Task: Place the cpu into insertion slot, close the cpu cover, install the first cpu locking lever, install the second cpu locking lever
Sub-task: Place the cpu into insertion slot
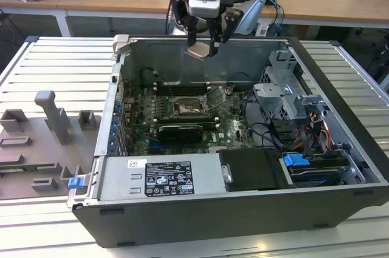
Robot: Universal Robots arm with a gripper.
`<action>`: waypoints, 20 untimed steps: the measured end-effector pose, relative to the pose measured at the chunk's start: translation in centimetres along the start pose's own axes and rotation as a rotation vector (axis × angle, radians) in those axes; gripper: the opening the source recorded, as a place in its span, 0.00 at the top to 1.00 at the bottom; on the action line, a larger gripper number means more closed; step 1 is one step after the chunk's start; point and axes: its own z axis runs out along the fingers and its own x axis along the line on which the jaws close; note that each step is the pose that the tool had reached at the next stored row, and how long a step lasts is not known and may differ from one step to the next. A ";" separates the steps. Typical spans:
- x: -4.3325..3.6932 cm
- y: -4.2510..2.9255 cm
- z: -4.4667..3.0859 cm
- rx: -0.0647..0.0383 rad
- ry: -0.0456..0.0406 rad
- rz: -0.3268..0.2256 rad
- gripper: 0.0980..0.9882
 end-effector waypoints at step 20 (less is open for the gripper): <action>-0.01 -0.05 0.52 0.002 -0.0169 0.140 0.50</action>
